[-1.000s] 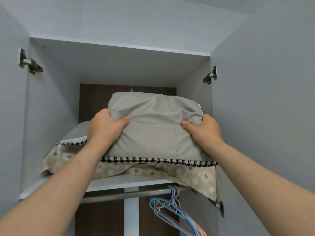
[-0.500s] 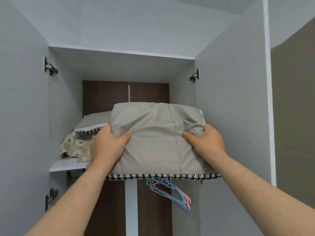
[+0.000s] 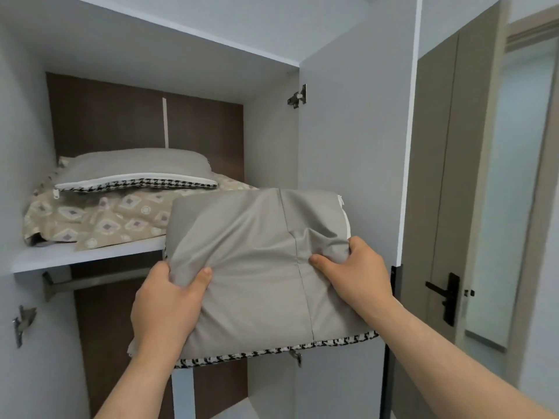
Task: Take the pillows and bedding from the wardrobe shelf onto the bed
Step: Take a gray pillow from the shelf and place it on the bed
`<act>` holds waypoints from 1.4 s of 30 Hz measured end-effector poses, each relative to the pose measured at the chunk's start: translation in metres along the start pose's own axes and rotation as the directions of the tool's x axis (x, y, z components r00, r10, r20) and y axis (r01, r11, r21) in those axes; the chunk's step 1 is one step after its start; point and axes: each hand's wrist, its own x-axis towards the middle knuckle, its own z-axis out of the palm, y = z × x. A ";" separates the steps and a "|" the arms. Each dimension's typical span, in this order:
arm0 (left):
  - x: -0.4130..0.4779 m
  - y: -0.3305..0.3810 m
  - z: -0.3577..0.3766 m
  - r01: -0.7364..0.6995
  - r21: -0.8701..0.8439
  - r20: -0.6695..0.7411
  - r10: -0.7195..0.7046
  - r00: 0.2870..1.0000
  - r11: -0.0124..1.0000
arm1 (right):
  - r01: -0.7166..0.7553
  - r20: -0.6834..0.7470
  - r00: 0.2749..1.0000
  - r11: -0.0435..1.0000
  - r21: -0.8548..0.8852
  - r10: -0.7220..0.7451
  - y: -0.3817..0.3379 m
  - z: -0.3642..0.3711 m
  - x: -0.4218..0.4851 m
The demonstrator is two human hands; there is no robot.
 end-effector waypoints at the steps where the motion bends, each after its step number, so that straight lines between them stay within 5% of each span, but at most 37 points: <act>1: -0.010 -0.004 -0.001 0.010 -0.016 0.012 -0.010 1.000 1.000 | -0.013 -0.009 1.000 1.000 -0.020 0.013 0.003 -0.003 -0.011; 14: -0.215 -0.033 -0.014 0.218 -0.116 0.399 -0.156 0.904 0.969 | -0.322 -0.085 0.947 0.915 -0.242 0.311 0.094 -0.102 -0.224; 28: -0.412 0.102 0.043 0.090 -0.148 0.760 0.055 0.647 0.985 | -0.657 -0.339 0.750 0.699 -0.282 0.569 0.196 -0.318 -0.374; 34: -0.503 0.171 0.065 0.075 -0.266 0.862 0.203 0.465 0.961 | -0.769 -0.504 0.621 0.592 -0.241 0.601 0.223 -0.414 -0.442; 42: -0.638 0.288 0.121 0.061 -0.453 0.883 0.438 0.169 0.890 | -0.912 -0.714 0.354 0.392 -0.121 0.604 0.257 -0.532 -0.522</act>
